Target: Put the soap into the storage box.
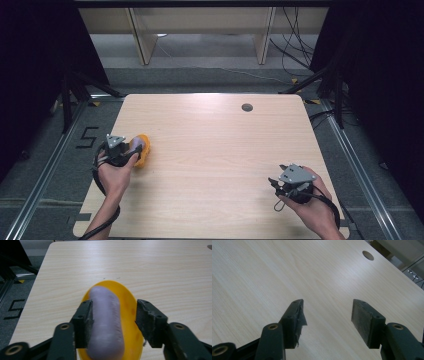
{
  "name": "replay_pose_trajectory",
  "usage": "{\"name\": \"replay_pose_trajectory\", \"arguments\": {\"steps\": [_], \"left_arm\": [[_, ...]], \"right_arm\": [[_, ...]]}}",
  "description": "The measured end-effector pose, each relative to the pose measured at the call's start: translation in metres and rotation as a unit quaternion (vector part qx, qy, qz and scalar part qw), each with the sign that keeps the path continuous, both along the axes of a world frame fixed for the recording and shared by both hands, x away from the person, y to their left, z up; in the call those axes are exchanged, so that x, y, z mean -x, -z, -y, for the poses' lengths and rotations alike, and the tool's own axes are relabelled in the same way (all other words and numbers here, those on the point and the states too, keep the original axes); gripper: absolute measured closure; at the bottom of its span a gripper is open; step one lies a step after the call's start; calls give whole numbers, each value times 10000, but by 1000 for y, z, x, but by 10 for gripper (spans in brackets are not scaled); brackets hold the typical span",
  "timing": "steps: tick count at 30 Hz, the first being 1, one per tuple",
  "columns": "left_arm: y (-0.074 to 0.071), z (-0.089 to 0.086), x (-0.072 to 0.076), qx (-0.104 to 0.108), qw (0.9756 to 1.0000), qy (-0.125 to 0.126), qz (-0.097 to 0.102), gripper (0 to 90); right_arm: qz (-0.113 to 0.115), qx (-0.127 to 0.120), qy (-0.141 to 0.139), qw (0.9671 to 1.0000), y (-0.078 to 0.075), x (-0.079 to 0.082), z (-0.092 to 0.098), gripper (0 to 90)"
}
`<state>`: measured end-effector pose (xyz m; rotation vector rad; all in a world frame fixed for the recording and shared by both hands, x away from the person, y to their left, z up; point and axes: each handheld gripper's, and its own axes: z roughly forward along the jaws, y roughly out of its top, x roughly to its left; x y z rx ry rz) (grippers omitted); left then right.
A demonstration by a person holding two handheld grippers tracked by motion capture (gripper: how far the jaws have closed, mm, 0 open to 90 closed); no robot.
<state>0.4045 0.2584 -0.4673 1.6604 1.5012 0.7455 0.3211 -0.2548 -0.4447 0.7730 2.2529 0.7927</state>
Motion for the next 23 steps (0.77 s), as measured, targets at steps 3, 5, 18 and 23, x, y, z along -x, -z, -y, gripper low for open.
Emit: {"name": "replay_pose_trajectory", "arguments": {"steps": [3,5,18,23], "left_arm": [[-5,-4,12,-23,9999,62,119,422],[-9,-10,23,3,9997,49,258,406],[24,-17,109,379,9980,333,377,407],[23,-17,106,338,9980,364,399,407]], "right_arm": [[-17,-13,15,10000,0,1,0,437],[10,-26,21,10000,0,1,0,437],[10,12,54,10000,1,1,4,436],[10,-23,77,10000,1,2,6,432]]}}
